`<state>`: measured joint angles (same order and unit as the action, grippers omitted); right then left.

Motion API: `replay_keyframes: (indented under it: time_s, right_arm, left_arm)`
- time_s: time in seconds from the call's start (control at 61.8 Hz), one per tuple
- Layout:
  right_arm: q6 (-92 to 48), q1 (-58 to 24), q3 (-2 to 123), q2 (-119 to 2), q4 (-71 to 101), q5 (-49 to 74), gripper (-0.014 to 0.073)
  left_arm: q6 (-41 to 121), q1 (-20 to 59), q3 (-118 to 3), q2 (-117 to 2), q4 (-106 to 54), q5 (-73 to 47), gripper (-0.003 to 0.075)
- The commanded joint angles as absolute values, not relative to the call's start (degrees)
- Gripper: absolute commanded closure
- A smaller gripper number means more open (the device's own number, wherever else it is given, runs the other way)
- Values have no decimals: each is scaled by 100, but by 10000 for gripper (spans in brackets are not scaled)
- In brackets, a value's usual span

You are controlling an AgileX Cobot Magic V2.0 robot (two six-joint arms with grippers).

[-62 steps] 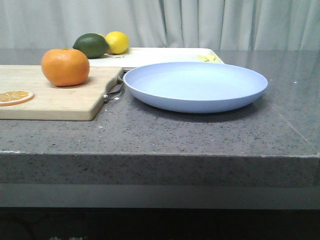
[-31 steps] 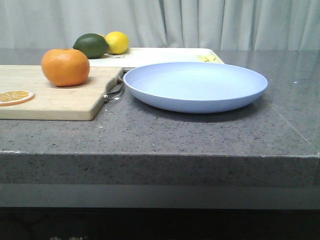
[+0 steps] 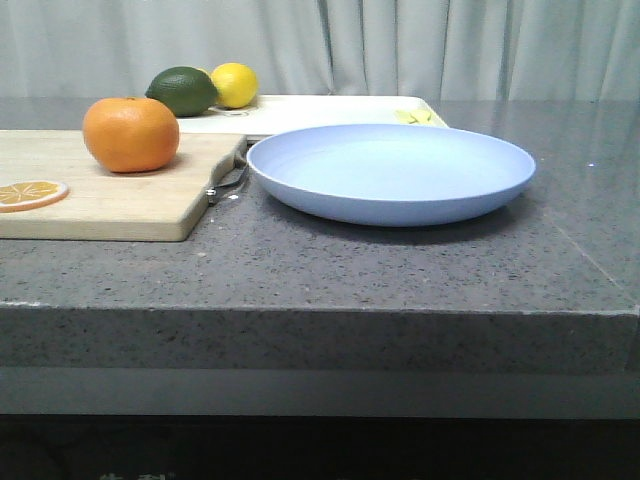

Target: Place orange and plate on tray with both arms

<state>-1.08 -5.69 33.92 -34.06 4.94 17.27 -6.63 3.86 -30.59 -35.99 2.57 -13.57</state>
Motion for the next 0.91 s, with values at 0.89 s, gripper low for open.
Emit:
replay_keyframes:
  time_s: [0.89]
  right_arm:
    - [-154, -533, 3619, -3426, 478, 1279, -50]
  left_arm:
    - [-376, 2199, -9316, -9585, 181, -4987, 59]
